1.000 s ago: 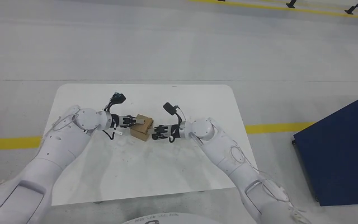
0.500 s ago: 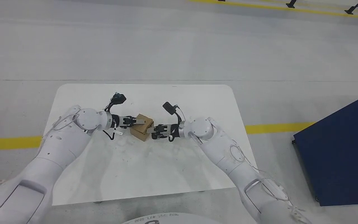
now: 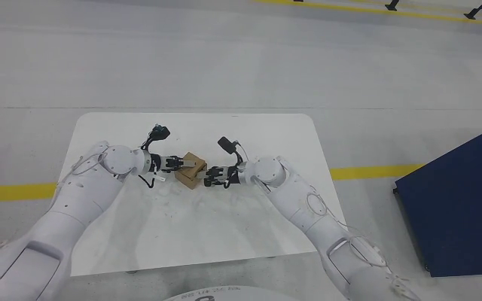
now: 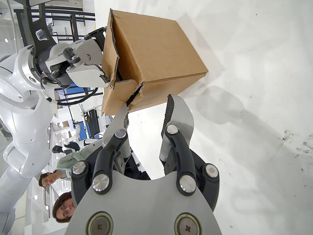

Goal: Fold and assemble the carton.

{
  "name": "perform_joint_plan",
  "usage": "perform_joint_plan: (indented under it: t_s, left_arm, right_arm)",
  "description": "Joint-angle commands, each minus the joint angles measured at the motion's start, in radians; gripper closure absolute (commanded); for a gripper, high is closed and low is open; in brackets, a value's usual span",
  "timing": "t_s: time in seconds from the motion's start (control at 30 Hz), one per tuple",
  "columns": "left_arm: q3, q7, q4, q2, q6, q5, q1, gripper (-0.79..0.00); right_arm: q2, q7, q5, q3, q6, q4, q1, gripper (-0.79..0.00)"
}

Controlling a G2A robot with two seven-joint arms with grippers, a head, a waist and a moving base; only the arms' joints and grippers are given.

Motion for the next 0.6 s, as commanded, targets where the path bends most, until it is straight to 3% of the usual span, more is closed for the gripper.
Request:
perform_joint_plan:
  t_s: [0.0, 0.57]
  left_arm:
    - [0.001, -0.002, 0.001, -0.001, 0.002, 0.001, -0.001, -0.785]
    - [0.007, -0.010, 0.013, -0.007, 0.008, 0.004, -0.007, -0.785]
  right_arm:
    - [0.000, 0.003, 0.003, 0.001, -0.010, 0.000, -0.001, -0.308]
    - [-0.010, 0.017, -0.002, -0.030, 0.006, 0.018, 0.022, -0.363]
